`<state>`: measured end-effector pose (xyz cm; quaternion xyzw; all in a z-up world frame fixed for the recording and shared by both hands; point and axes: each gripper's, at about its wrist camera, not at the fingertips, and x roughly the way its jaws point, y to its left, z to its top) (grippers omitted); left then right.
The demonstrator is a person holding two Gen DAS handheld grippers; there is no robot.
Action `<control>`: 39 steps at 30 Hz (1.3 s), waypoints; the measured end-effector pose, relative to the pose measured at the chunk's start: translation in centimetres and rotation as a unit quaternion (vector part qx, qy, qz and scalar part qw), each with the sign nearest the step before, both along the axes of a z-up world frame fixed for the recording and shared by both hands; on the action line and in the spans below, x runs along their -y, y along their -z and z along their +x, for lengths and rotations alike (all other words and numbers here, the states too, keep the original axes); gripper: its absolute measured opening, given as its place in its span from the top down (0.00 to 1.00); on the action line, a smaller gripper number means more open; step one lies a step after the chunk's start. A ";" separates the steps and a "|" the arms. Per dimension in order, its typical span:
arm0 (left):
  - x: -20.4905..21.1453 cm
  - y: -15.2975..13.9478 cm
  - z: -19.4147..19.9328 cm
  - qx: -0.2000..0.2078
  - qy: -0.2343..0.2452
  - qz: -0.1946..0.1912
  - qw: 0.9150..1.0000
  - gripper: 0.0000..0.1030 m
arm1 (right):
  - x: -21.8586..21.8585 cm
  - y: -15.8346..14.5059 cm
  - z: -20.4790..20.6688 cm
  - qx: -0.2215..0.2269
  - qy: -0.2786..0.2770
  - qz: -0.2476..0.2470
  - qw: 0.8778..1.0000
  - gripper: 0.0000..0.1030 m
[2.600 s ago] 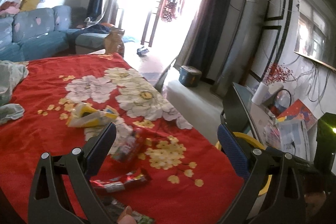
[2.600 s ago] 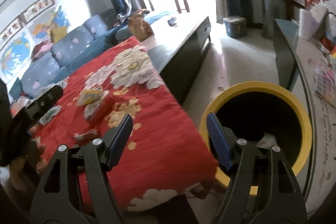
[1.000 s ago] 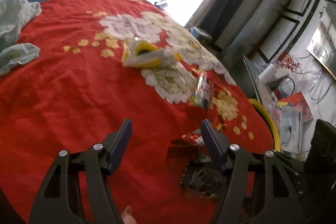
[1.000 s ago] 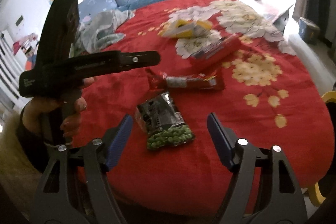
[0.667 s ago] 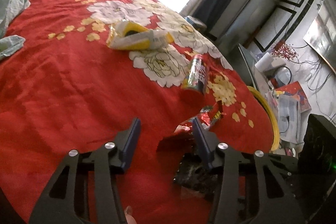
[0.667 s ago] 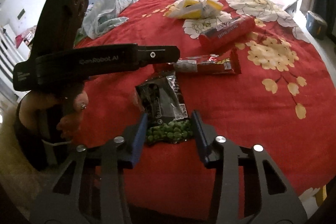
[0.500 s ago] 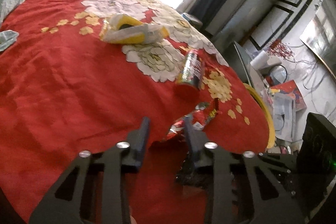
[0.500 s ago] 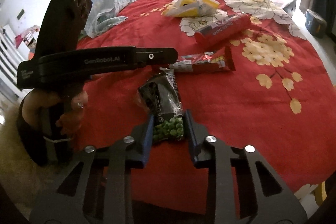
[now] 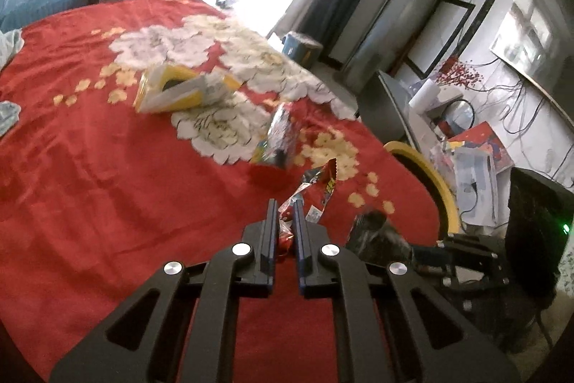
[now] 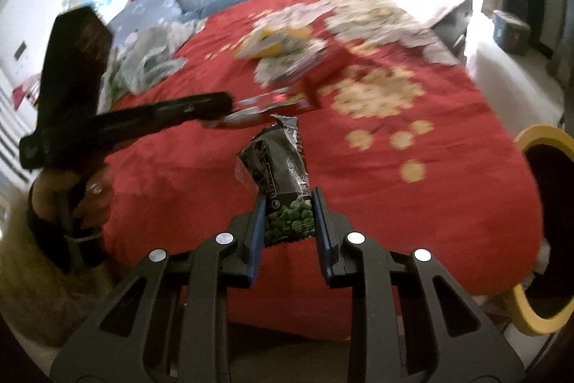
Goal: Collect trash
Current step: 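Carry the pea snack bag and red wrapper over the bin with both tools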
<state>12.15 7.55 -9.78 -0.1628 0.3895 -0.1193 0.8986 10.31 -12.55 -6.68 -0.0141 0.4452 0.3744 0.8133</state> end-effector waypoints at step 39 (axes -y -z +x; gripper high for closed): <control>13.9 -7.0 1.2 0.087 0.107 0.053 0.989 0.92 | 16.3 -4.9 6.2 0.054 0.239 0.072 0.967 0.82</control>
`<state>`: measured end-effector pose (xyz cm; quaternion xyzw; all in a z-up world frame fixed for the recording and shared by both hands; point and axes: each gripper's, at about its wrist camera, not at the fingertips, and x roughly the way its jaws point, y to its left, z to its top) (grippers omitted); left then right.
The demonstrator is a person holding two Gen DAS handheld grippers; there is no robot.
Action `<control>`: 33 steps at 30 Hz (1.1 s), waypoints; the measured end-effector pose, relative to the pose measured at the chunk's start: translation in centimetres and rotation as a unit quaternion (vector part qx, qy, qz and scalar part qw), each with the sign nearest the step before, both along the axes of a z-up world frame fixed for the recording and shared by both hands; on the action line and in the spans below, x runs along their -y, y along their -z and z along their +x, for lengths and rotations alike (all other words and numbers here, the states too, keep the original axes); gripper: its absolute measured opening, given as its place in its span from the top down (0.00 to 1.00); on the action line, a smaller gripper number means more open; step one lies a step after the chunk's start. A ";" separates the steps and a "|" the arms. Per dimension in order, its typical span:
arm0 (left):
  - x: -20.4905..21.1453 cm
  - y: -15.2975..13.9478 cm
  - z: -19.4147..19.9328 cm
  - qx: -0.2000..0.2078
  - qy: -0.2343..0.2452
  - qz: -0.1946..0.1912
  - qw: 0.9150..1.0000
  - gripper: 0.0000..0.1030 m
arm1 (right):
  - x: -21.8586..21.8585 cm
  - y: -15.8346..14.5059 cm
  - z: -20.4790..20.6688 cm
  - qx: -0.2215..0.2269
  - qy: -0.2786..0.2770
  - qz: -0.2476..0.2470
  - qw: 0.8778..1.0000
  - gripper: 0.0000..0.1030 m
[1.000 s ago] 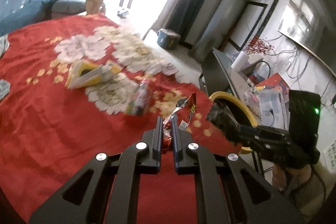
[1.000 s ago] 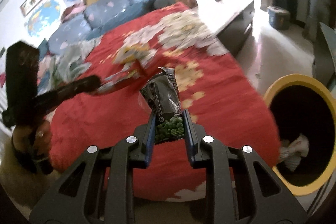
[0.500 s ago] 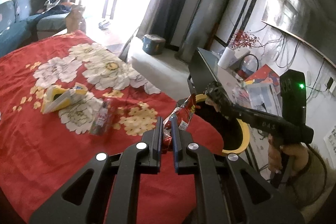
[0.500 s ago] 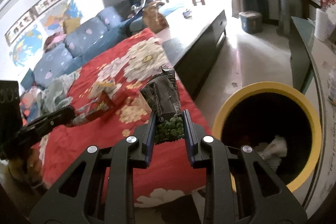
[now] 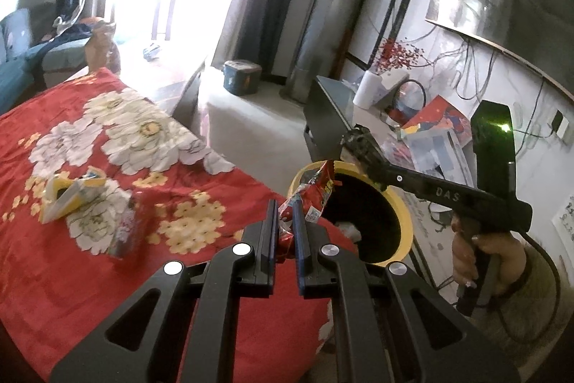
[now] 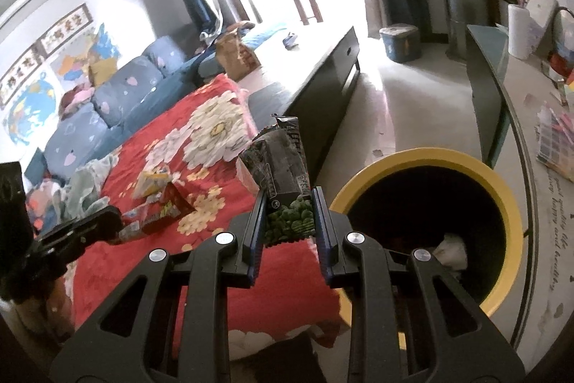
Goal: Collect trash
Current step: 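Carry the pea snack bag and red wrapper over the bin with both tools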
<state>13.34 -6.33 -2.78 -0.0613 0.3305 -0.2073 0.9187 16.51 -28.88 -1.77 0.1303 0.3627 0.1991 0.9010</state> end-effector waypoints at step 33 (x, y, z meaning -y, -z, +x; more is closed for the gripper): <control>10.8 2.9 3.2 -0.016 0.099 0.041 0.994 0.92 | 9.0 2.6 2.0 -0.031 0.148 0.001 0.989 0.81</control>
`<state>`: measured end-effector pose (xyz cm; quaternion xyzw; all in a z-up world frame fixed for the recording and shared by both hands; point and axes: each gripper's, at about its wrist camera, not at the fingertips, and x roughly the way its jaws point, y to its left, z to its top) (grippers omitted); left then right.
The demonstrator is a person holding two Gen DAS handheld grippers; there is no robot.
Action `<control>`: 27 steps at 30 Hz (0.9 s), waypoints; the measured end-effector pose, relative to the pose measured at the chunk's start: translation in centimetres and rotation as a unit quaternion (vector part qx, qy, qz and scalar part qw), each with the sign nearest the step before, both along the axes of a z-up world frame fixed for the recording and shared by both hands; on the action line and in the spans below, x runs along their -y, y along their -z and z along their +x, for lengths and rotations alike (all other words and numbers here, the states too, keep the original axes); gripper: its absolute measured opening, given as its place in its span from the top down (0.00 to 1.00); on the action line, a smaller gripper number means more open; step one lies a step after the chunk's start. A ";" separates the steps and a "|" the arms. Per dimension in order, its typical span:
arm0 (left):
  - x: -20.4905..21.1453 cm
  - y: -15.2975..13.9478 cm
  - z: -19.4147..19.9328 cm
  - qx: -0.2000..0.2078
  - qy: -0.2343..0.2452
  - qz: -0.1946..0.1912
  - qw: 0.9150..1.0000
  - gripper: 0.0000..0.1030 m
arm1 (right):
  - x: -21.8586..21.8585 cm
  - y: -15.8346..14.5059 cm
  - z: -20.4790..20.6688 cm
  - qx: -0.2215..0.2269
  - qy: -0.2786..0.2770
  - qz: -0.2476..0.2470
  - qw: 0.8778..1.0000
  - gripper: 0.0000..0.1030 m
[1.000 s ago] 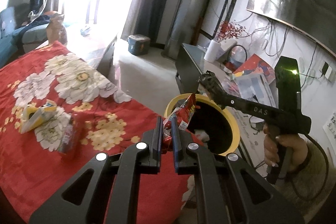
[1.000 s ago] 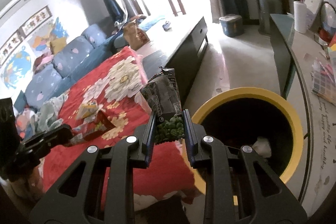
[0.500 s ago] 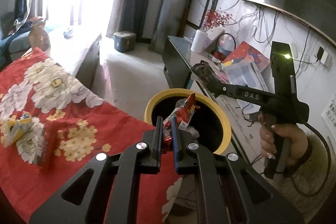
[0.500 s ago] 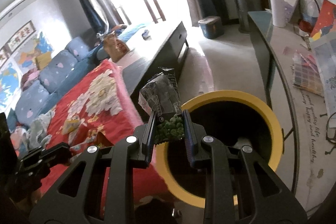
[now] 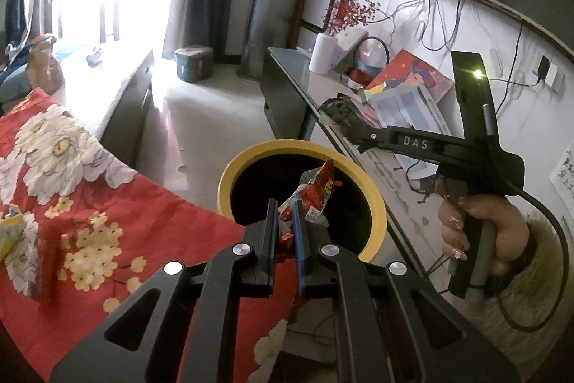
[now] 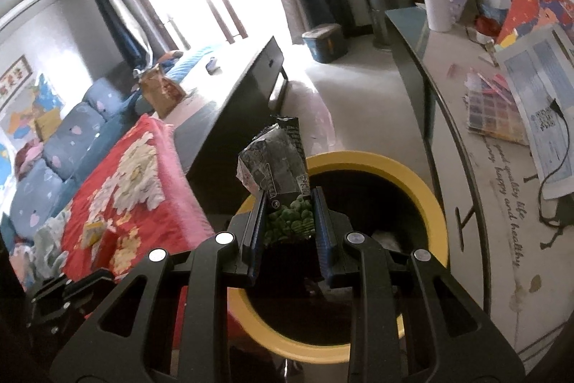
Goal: Collect trash
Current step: 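Carry the pea snack bag and red wrapper over the bin with both tools, then open both tools to drop the snack bag and wrapper into the bin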
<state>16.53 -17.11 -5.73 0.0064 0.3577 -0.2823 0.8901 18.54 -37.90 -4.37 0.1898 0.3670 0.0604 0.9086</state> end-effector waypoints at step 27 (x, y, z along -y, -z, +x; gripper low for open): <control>5.2 5.4 4.1 -0.045 0.023 0.026 0.998 0.92 | 4.2 4.7 1.1 -0.058 0.051 0.018 0.997 0.79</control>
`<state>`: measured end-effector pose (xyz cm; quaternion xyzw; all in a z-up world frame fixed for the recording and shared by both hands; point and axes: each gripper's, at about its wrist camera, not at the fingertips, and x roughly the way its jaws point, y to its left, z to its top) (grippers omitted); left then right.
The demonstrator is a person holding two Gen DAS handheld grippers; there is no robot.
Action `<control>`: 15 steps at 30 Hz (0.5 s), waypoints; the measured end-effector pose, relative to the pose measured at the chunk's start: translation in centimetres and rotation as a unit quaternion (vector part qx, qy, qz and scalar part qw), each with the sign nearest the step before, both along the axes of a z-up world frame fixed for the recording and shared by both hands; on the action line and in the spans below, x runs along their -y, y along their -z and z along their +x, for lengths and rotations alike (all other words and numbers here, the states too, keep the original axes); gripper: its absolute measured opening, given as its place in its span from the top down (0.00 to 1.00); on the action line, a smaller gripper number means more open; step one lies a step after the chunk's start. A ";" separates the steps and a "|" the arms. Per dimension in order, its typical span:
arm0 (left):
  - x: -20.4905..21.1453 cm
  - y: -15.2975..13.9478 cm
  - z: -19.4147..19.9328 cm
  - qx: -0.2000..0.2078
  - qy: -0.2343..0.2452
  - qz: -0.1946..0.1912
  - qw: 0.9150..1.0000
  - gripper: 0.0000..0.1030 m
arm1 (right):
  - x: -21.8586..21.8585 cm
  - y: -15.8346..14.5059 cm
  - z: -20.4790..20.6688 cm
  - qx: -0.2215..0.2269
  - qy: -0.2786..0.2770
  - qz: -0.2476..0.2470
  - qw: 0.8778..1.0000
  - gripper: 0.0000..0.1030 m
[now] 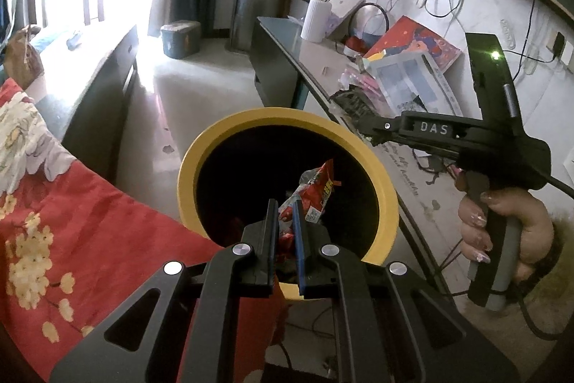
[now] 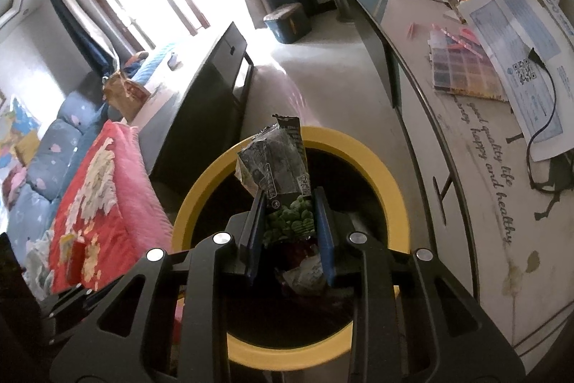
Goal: Collect trash
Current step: 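Open both tools to drop the snack bag and wrapper into the bin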
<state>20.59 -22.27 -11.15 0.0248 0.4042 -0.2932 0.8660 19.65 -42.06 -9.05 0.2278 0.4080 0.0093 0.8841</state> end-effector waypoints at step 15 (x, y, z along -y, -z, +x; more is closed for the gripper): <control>-0.4 0.5 0.9 -0.001 -0.025 -0.036 0.999 0.23 | 0.7 -0.1 -0.2 0.000 0.024 0.004 1.000 0.50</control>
